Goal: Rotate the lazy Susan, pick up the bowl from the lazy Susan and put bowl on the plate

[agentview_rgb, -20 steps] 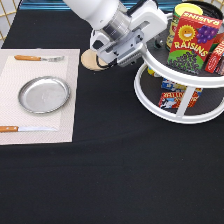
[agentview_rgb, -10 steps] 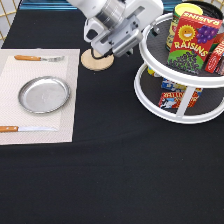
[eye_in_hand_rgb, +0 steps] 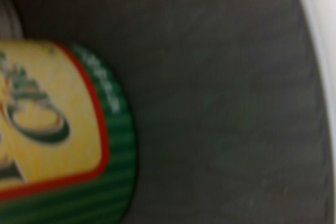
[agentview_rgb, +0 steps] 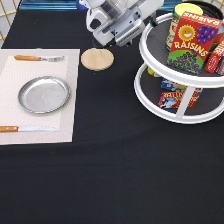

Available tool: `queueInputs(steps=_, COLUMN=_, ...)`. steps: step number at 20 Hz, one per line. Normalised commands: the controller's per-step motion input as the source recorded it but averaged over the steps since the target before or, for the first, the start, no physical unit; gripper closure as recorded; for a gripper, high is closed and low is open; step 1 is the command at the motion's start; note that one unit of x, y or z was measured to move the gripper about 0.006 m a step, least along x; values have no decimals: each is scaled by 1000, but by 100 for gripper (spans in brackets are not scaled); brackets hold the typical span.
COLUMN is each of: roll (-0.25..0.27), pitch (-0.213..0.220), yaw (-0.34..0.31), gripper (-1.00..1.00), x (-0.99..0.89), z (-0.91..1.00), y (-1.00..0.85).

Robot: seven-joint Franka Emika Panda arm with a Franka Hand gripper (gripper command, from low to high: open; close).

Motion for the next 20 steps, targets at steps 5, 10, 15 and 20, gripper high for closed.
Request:
queueInputs(steps=5, roll=-55, pitch=-47, yaw=0, gripper=-100, x=-7, z=-177, y=115)
queueInputs(steps=10, roll=-17, pitch=-44, yaw=-5, gripper=-100, x=79, z=-294, y=-14)
queueInputs(steps=15, roll=-39, pitch=-10, yaw=0, gripper=-100, x=255, z=-62, y=0)
queueInputs(steps=20, roll=-61, pitch=0, yaw=0, gripper=-100, x=591, z=47, y=27)
